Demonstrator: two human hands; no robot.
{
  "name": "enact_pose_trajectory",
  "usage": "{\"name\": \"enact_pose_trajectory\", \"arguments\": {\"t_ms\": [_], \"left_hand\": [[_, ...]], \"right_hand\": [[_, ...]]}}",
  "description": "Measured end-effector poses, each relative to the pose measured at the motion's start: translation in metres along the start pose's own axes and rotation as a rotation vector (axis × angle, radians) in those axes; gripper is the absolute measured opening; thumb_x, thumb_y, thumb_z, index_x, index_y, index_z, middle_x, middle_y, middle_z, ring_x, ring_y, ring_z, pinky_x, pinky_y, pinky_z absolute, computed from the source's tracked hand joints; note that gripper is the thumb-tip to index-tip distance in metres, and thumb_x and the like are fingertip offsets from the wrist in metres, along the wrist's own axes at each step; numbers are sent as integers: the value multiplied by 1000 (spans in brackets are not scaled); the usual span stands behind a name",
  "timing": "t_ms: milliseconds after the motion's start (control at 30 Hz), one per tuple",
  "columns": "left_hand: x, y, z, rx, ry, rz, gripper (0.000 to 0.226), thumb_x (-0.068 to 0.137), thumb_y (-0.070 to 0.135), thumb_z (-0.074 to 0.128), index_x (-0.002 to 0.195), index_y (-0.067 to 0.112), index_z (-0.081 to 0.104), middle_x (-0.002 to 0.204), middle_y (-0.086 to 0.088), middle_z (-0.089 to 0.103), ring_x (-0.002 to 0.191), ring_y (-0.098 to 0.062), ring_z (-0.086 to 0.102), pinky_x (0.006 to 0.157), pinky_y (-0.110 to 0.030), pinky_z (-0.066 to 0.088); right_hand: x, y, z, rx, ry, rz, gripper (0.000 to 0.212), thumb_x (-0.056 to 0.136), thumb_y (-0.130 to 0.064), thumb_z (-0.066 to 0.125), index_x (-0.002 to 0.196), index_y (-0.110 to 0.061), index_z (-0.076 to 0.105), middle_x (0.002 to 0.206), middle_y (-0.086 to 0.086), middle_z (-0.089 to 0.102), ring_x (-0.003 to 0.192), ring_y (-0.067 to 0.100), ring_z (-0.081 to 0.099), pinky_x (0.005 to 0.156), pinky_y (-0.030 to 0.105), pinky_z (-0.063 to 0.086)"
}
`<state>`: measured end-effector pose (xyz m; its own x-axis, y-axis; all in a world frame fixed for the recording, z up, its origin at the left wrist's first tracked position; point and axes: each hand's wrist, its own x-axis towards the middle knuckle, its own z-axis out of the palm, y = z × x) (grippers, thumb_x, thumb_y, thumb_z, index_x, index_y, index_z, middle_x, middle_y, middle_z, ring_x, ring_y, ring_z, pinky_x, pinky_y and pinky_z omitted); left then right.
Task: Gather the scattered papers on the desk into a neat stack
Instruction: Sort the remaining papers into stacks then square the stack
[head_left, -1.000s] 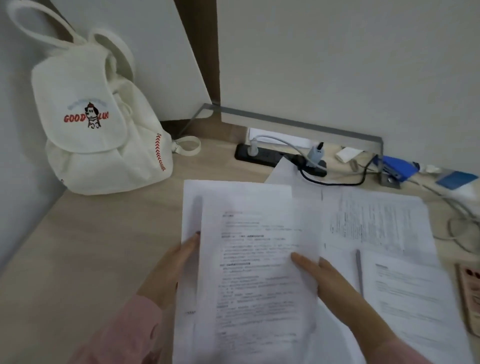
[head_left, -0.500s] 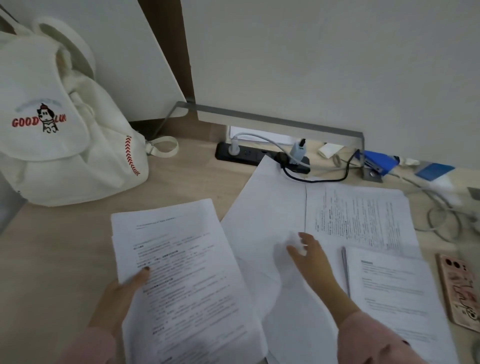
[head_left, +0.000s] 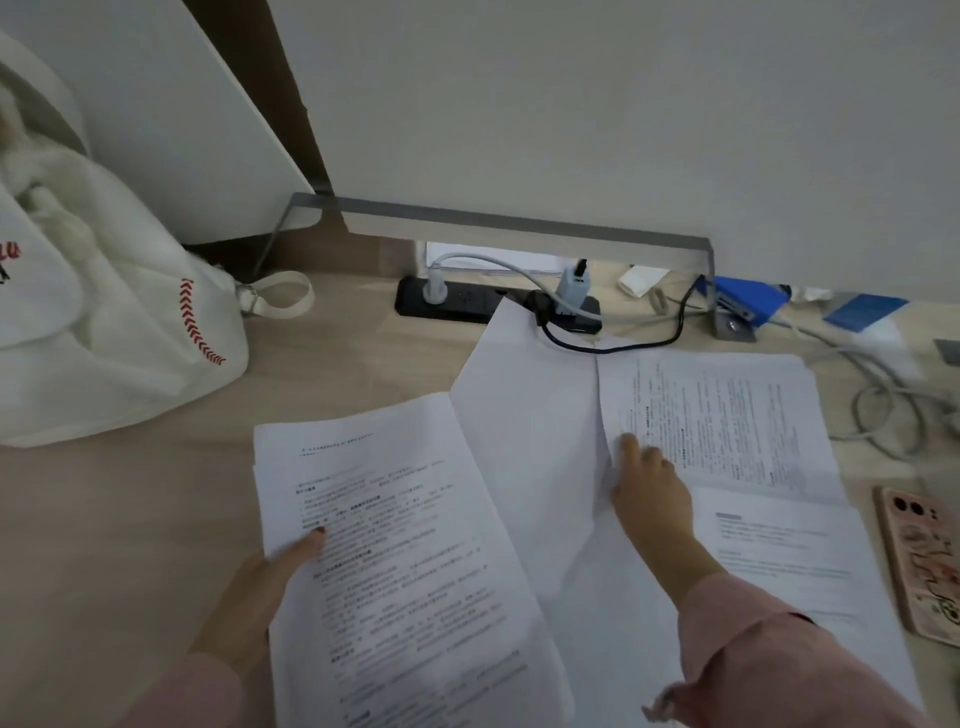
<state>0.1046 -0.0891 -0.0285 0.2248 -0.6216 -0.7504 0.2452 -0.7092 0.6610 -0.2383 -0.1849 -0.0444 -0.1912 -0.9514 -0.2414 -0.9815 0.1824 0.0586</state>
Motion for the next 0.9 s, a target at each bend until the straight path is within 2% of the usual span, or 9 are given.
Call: {"name": "enact_pose_trajectory", "arguments": {"t_ms": [100, 200, 433, 500, 567, 667, 767, 833, 900], "left_hand": [[4, -8, 6, 35, -3, -40, 39, 87, 20, 60, 123, 4, 57, 116, -15, 65, 105, -32, 60, 100, -45, 43], [10, -16, 10, 59, 6, -59, 38, 89, 16, 57, 125, 3, 55, 116, -17, 64, 105, -33, 60, 99, -47, 43], [19, -20, 9, 104, 66, -70, 43, 87, 19, 61, 126, 3, 53, 110, -14, 62, 106, -35, 57, 102, -51, 41], [16, -18, 11, 105, 59, -66, 41, 87, 21, 61, 125, 5, 54, 110, -13, 61, 105, -34, 57, 102, -50, 41], [13, -17, 14, 88, 49, -50, 37, 87, 21, 61, 122, 7, 56, 107, -13, 62, 101, -32, 58, 101, -48, 41], [6, -17, 16, 48, 48, -30, 40, 87, 22, 61, 124, 6, 56, 112, -14, 62, 107, -33, 58, 103, -48, 40], [0, -19, 16, 27, 44, -23, 41, 88, 21, 61, 125, 6, 55, 117, -13, 63, 109, -31, 58, 105, -47, 39], [-6, -20, 13, 8, 45, -17, 35, 88, 17, 60, 120, 4, 58, 109, -14, 65, 99, -29, 60, 100, -43, 42], [-10, -23, 6, -24, 62, -10, 33, 87, 16, 62, 117, 4, 61, 108, -15, 66, 94, -27, 61, 97, -42, 44]], "right_hand": [[1, 11, -6, 190, 36, 53, 28, 91, -10, 40, 117, -8, 49, 106, 14, 60, 89, 30, 58, 62, 30, 38], [0, 16, -13, 348, 105, 94, 21, 93, -10, 37, 102, -6, 56, 90, 14, 64, 71, 26, 51, 61, 30, 38], [-35, -17, -35, 698, 175, -192, 27, 97, -16, 43, 116, -13, 62, 108, -2, 68, 92, 9, 59, 78, 15, 39], [-53, -31, -47, 753, 183, -269, 27, 97, -17, 45, 117, -15, 62, 99, -8, 67, 86, -3, 55, 73, 4, 37], [-71, -42, -56, 807, 145, -330, 22, 97, -18, 44, 110, -23, 60, 79, -16, 61, 68, -7, 54, 60, 0, 38], [-91, -62, -61, 986, -71, -258, 16, 99, -20, 39, 100, -28, 53, 68, -12, 54, 60, -2, 54, 58, 8, 41], [-104, -85, -58, 1293, -581, -118, 26, 100, -20, 34, 112, -16, 57, 91, 0, 63, 80, 9, 59, 78, 20, 51], [-112, -95, -55, 1347, -916, -130, 25, 99, -28, 38, 119, -27, 53, 104, -7, 64, 92, 9, 63, 84, 19, 51], [-117, -100, -49, 1285, -1072, -181, 31, 94, -35, 48, 124, -29, 52, 119, -6, 62, 107, 12, 62, 94, 22, 48]]}}
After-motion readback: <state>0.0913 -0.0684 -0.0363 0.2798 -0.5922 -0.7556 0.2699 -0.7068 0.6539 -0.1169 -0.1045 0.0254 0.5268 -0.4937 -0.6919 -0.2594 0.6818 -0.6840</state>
